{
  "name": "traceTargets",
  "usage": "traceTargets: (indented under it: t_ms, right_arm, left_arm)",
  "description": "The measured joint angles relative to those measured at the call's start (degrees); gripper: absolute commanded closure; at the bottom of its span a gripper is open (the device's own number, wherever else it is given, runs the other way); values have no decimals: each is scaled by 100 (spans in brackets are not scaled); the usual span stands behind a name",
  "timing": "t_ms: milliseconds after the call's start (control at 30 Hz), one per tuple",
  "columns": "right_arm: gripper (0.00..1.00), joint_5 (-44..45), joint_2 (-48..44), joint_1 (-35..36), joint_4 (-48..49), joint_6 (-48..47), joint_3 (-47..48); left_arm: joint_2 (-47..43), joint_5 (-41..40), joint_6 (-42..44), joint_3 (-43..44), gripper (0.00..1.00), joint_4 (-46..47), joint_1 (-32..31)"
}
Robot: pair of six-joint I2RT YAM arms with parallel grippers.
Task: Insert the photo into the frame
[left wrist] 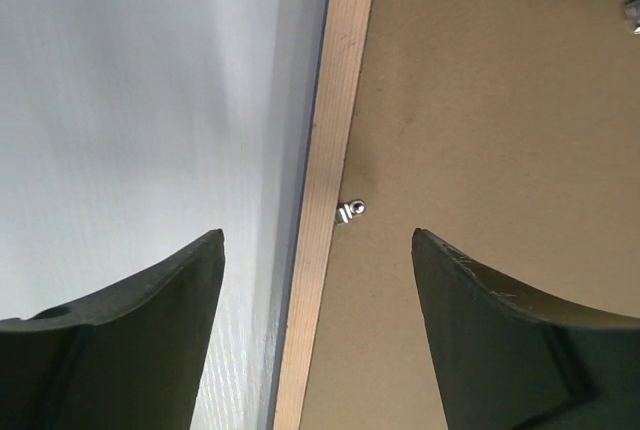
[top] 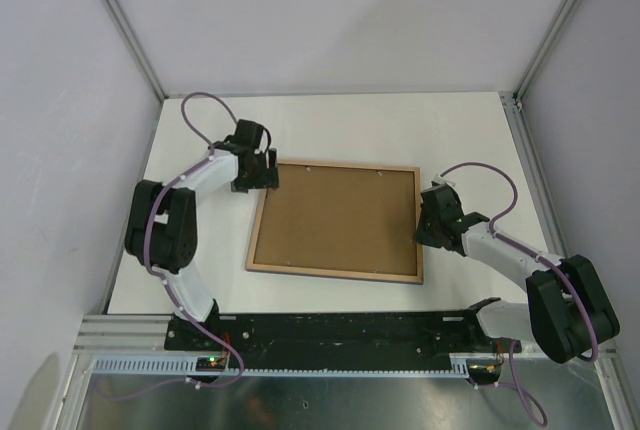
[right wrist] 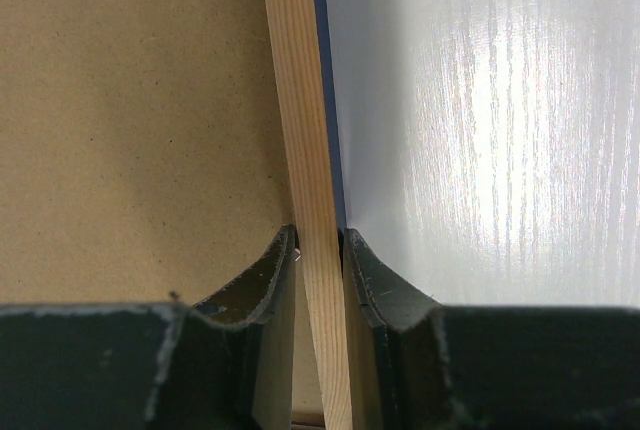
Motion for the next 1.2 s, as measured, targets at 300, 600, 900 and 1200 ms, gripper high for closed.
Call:
traceTargets:
  t_ms: [300, 600, 900, 1200]
  right_arm:
    - [56, 4, 24, -7, 4, -37, 48]
    - [62, -4, 337, -367, 59, -221, 553]
    - [65, -28, 809, -551, 103, -417, 866]
    - [64, -87, 977, -562, 101, -474, 922]
  left_arm:
    - [-975, -63, 0, -2, 17, 4, -597]
    - [-1563, -177, 13, -374, 19, 48, -1862]
    - [-1958, -452, 55, -964, 16, 109, -3644]
    - [-2127, -885, 321, -1276, 15, 479, -5123]
